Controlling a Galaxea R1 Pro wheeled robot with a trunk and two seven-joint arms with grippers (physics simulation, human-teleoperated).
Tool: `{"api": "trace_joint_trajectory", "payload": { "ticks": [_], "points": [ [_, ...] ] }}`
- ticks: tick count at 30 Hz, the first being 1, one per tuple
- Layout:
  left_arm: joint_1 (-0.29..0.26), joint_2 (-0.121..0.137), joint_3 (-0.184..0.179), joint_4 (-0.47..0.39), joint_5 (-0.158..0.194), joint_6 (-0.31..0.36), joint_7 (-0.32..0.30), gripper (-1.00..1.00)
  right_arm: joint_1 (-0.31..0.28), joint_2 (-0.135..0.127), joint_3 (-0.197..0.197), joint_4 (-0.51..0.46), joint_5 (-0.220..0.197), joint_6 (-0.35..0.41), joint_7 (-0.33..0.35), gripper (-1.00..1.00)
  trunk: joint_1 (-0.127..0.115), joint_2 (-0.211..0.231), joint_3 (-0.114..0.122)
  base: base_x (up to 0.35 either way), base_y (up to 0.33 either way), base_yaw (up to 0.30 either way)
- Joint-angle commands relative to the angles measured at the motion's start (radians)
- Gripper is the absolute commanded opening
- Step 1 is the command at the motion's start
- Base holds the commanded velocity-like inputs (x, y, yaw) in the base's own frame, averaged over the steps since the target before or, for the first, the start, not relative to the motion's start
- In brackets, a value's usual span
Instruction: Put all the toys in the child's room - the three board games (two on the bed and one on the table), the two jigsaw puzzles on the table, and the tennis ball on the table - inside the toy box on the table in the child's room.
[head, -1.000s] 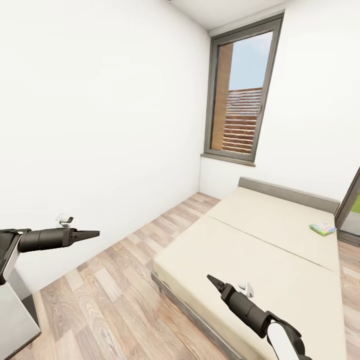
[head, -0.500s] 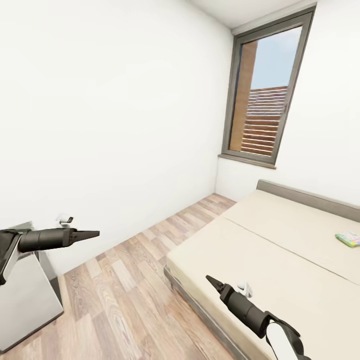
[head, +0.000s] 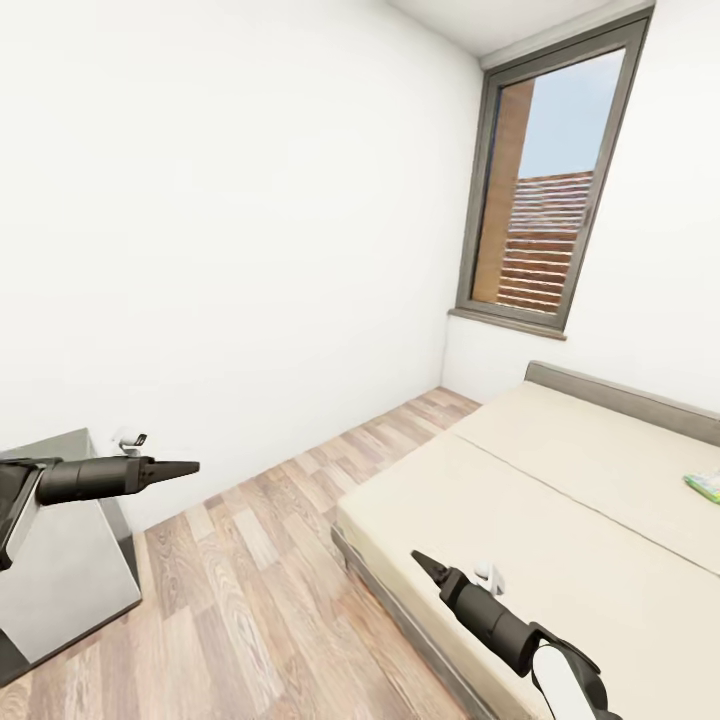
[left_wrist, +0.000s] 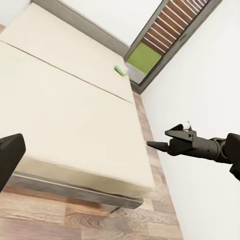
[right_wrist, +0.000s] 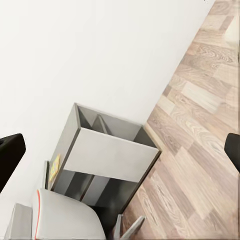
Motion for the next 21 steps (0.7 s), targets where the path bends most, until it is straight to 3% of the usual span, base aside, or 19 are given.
{"api": "trace_joint_trajectory", "payload": {
  "ticks": [1, 14, 21],
  "points": [
    [-0.001, 0.0, 0.0, 0.0, -0.001, 0.011, -0.004, 1.0, 0.0, 0.0, -0.002, 0.0, -0.004, 0.006, 0.002, 1.0, 0.0, -0.001, -0.001, -0.144, -0.234, 0.005],
    [-0.001, 0.0, 0.0, 0.0, -0.001, 0.011, -0.004, 1.0, 0.0, 0.0, -0.002, 0.001, -0.004, 0.006, 0.002, 1.0, 0.0, -0.001, -0.001, -0.148, -0.238, 0.04],
    [-0.001, 0.0, 0.0, 0.0, -0.001, 0.011, -0.004, 1.0, 0.0, 0.001, -0.003, 0.003, -0.003, 0.005, -0.001, 1.0, 0.0, -0.001, -0.001, -0.036, -0.067, 0.004]
  ]
}}
